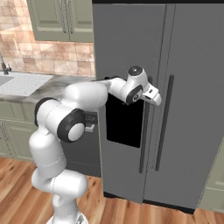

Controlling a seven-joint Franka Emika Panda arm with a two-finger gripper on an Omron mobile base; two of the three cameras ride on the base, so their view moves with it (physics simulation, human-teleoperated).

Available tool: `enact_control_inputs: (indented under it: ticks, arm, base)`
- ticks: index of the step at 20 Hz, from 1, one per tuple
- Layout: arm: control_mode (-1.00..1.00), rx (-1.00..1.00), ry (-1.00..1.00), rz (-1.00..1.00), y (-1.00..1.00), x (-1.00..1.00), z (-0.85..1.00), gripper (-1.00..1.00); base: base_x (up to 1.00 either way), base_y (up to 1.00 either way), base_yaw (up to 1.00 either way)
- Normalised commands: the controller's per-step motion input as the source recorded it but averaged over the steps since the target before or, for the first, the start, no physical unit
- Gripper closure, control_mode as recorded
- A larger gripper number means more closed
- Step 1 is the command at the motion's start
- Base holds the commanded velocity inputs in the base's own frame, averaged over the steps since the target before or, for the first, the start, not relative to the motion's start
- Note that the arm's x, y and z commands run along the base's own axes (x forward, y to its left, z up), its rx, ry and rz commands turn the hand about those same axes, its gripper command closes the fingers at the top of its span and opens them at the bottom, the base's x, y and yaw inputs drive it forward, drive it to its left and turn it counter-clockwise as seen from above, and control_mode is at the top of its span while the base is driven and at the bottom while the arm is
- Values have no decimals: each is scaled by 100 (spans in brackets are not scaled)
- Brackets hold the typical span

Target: Take the bottled waters from the counter and place them in the freezer to freeze. Close the freezer door after placing the bottles.

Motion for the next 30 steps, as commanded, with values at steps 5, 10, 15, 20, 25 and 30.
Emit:
enact_control_inputs:
  ticks: [5,10,15,20,25,30]
  arm:
    - [-100,0,-8,1,-3,22,0,-100]
    - [-100,0,-11,0,0,16,0,-100]
    - [-100,0,-9,0,0,14,0,-100]
    - [-100,0,-7,0,0,18,0,-100]
    - [-100,0,-1,0,0,29,0,-100]
    - [-100,0,0,0,0,35,0,-100]
  base:
    - [0,0,0]
    - [0,0,0]
    - [0,0,0]
    - [0,0,0]
    - [0,0,0]
    - [0,0,0]
